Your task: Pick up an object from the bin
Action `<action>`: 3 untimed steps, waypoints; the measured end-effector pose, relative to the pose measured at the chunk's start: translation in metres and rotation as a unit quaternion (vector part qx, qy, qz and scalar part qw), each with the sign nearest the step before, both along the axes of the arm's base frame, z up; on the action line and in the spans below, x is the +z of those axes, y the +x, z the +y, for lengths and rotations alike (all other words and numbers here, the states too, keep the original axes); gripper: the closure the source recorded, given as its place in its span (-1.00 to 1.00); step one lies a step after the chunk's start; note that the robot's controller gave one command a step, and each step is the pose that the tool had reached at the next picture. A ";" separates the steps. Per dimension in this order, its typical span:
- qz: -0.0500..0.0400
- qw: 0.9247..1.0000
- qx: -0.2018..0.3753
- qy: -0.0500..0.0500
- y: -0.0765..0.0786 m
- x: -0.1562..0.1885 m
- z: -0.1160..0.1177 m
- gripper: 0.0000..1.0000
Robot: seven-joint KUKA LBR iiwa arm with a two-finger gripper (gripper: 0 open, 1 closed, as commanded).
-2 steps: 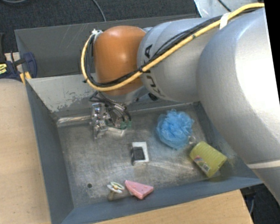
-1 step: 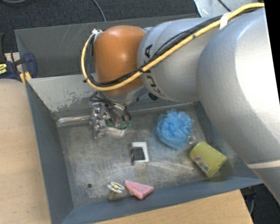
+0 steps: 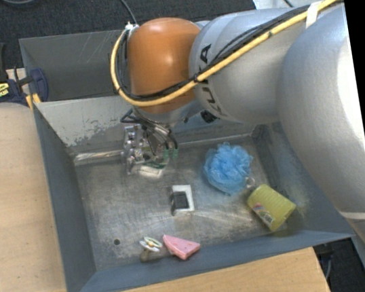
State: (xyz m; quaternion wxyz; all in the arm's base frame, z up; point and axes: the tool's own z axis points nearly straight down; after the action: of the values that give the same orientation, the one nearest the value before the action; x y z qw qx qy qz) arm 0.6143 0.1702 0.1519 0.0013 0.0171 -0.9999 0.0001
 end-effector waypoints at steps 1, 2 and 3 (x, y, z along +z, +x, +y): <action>-0.006 1.000 0.000 0.001 0.011 0.026 0.002 1.00; 0.001 1.000 0.000 0.000 -0.003 0.062 -0.002 1.00; -0.007 1.000 0.000 0.002 0.002 0.089 0.001 1.00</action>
Offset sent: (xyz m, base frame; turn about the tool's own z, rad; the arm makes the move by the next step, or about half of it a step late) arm -0.0105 -0.0037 0.0933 0.0007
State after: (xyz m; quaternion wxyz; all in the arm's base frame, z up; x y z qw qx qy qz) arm 0.6165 0.1716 0.2406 -0.0058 0.0168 -0.9998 -0.0016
